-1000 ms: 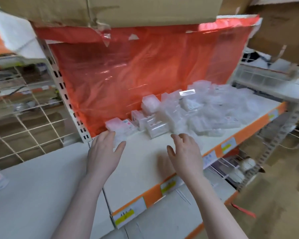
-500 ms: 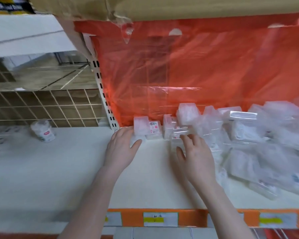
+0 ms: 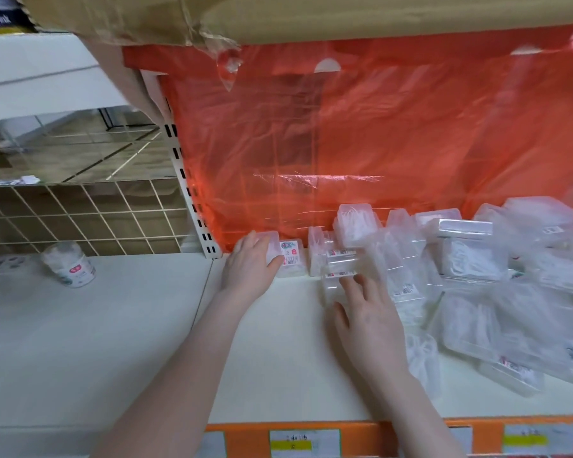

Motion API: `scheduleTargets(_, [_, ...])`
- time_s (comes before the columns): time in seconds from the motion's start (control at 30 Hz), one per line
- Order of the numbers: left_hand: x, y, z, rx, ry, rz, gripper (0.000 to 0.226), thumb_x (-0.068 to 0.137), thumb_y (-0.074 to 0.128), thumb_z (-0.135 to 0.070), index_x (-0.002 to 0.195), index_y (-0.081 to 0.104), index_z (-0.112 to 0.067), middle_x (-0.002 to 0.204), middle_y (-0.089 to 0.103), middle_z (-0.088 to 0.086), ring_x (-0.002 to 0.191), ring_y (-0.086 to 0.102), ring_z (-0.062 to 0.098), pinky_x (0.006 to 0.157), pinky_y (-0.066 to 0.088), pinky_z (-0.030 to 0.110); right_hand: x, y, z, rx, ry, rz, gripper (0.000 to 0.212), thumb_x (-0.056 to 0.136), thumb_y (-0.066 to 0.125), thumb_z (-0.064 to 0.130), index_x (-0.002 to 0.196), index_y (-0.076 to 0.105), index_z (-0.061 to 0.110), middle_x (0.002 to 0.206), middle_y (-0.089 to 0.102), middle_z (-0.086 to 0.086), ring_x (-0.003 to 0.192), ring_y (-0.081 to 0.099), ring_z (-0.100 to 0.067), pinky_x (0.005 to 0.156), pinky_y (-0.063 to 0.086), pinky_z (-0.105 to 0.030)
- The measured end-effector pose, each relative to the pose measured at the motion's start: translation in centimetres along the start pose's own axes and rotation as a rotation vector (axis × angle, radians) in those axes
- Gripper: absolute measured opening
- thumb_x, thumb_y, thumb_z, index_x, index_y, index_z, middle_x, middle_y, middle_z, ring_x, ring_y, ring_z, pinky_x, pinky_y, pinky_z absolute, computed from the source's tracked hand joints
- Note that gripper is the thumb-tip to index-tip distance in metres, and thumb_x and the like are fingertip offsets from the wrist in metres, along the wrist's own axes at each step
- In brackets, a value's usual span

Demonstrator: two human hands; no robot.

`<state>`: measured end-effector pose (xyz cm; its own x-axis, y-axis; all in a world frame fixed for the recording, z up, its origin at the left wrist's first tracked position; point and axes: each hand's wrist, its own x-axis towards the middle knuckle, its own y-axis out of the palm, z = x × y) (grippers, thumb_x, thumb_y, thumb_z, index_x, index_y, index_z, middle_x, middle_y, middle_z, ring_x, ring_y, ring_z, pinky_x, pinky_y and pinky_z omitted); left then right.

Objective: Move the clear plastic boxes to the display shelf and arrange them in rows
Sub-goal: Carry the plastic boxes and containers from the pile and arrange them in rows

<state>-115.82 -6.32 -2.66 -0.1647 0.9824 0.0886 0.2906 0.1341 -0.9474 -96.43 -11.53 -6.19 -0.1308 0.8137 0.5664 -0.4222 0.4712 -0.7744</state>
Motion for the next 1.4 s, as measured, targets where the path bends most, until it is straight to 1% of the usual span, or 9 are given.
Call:
scheduleTargets(0.17, [0.9,0.6,-0.4,-0.009,-0.023,0.009,0.053,0.097,0.041,-0.042,0.142,0.038,-0.014,0.150,0.028,0.012,0.137,0.024,0.029,0.108,0.027,0.038,0.1,0.1,0.1,-0.042,-0.006,0.029,0.039,0.075,0.041,0.026,0.099,0.065,0.007,0.098,0.063,-0.013,0.088,0.060,-0.032,0.071,0.052,-0.032])
scheduleTargets(0.3, [0.1,0.5,-0.1,-0.058,0.024,-0.002,0.048,0.097,0.043,-0.034,0.141,0.038,-0.015,0.149,0.030,0.006,0.131,0.033,0.028,0.103,0.031,0.035,0.3,0.3,0.1,-0.046,-0.001,0.027,0.036,0.071,0.050,0.022,0.099,0.065,0.005,0.096,0.063,-0.013,0.086,0.061,-0.033,0.070,0.053,-0.033])
scheduleTargets(0.53, [-3.6,0.2,1.7,-0.192,0.108,-0.021,0.049,0.090,0.054,-0.019,0.138,0.044,-0.014,0.151,0.029,-0.001,0.136,0.029,0.020,0.103,0.024,0.025,0.4,0.5,0.1,-0.050,-0.019,-0.025,0.034,0.068,0.060,0.015,0.100,0.065,0.004,0.095,0.063,-0.014,0.086,0.061,-0.034,0.070,0.053,-0.034])
scheduleTargets(0.67, [-3.2,0.1,1.5,-0.217,0.077,-0.035,0.046,0.084,0.057,-0.021,0.129,0.050,-0.016,0.141,0.039,-0.004,0.126,0.040,0.020,0.097,0.035,0.030,0.8,0.7,0.0,-0.077,-0.036,0.004,0.047,0.054,0.079,0.005,0.098,0.064,0.002,0.094,0.063,-0.016,0.083,0.061,-0.037,0.069,0.053,-0.036])
scheduleTargets(0.8, [-1.9,0.1,0.6,-0.198,0.012,-0.027,0.039,0.084,0.058,-0.024,0.121,0.051,-0.017,0.131,0.044,0.000,0.116,0.047,0.023,0.088,0.041,0.033,1.6,1.4,-0.4,-0.154,-0.053,0.057,0.060,0.041,0.078,0.000,0.099,0.065,-0.002,0.096,0.064,-0.020,0.086,0.063,-0.038,0.070,0.054,-0.036])
scheduleTargets(0.97, [-1.1,0.1,0.3,-0.137,-0.021,-0.007,0.049,0.082,0.065,-0.032,0.124,0.048,-0.014,0.126,0.047,0.008,0.111,0.051,0.029,0.084,0.041,0.035,2.0,2.2,-1.0,-0.221,-0.103,0.082,0.054,0.045,0.074,-0.003,0.098,0.064,-0.001,0.093,0.064,-0.017,0.092,0.059,-0.036,0.079,0.051,-0.037])
scheduleTargets(1.13, [-1.4,0.2,0.8,-0.119,-0.039,-0.010,0.052,0.082,0.064,-0.036,0.127,0.048,-0.016,0.128,0.050,0.007,0.112,0.051,0.027,0.076,0.039,0.031,1.8,1.7,-1.2,-0.125,-0.120,0.072,0.058,0.044,0.074,-0.007,0.100,0.067,0.003,0.090,0.065,-0.009,0.082,0.061,-0.033,0.071,0.052,-0.035])
scheduleTargets(1.23, [-1.9,0.0,1.2,-0.115,-0.026,-0.015,0.055,0.083,0.063,-0.033,0.132,0.045,-0.017,0.131,0.049,0.005,0.117,0.048,0.025,0.082,0.038,0.031,1.4,0.9,-1.1,-0.054,-0.164,0.108,0.062,0.040,0.079,-0.002,0.100,0.068,0.010,0.091,0.064,-0.005,0.080,0.059,-0.029,0.067,0.052,-0.032])
scheduleTargets(1.4, [-2.1,-0.4,2.0,-0.141,-0.023,-0.011,0.053,0.079,0.064,-0.030,0.129,0.048,-0.020,0.121,0.054,0.006,0.113,0.048,0.025,0.084,0.039,0.031,1.3,0.6,-1.3,0.063,-0.185,0.207,0.066,0.044,0.085,0.005,0.107,0.067,0.011,0.099,0.063,-0.007,0.090,0.052,-0.022,0.071,0.051,-0.028])
